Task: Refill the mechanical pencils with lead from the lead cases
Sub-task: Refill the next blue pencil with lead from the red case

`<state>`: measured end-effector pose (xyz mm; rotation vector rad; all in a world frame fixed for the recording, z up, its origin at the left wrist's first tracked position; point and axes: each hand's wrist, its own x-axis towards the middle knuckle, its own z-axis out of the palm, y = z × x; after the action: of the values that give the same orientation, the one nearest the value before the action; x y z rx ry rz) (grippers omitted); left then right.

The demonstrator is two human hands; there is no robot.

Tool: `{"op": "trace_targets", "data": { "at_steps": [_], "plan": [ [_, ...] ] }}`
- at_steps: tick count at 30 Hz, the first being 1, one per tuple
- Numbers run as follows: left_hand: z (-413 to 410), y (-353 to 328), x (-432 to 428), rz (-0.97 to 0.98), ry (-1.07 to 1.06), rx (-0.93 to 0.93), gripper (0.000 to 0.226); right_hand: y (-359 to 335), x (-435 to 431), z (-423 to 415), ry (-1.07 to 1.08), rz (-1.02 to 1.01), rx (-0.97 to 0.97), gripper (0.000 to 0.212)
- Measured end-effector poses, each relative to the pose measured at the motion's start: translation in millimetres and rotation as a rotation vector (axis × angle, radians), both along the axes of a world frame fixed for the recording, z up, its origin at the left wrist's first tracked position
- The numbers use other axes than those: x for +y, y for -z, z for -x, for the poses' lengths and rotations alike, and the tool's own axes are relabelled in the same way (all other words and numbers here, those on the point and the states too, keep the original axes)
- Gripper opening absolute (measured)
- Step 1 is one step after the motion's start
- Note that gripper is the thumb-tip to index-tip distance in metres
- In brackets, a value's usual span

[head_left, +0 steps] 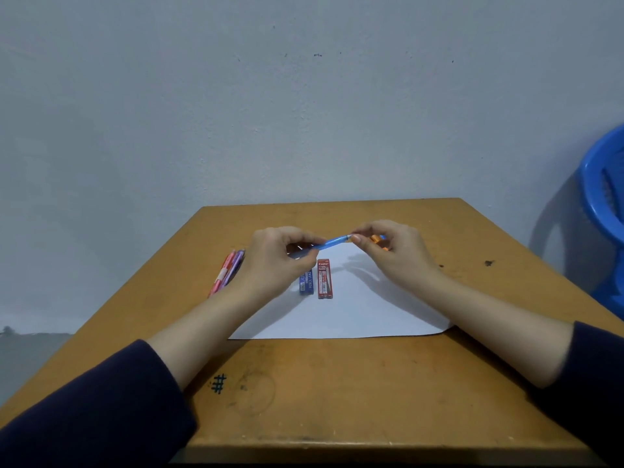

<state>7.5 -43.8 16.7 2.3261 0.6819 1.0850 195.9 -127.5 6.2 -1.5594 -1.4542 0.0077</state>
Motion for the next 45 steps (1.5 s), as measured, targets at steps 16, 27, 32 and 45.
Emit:
{"op": "trace_targets", "data": {
  "at_steps": [16, 27, 32, 45],
  "plan": [
    [1.4, 4.9, 16.9, -0.042, -0.069, 0.001, 0.023, -5.8, -5.9, -11.5, -0.021, 0.289, -0.21, 0.007],
    [1.8, 4.6, 17.9, -0.062, -0.054, 0.044, 0.023, -2.6, -7.2, -15.3, -0.085, 0.447, -0.546, 0.01],
    [0.6, 4.7, 16.9, -0.072, -0.041, 0.089, 0.025, -2.0, -7.6, -12.3, -0.102, 0.432, -0.595, 0.009],
    [1.8, 4.1, 15.9, -0.09, -0.056, 0.138, 0.023, 0.2, -3.1, -13.2, -0.185, 0.462, -0.522, 0.017]
  ]
}}
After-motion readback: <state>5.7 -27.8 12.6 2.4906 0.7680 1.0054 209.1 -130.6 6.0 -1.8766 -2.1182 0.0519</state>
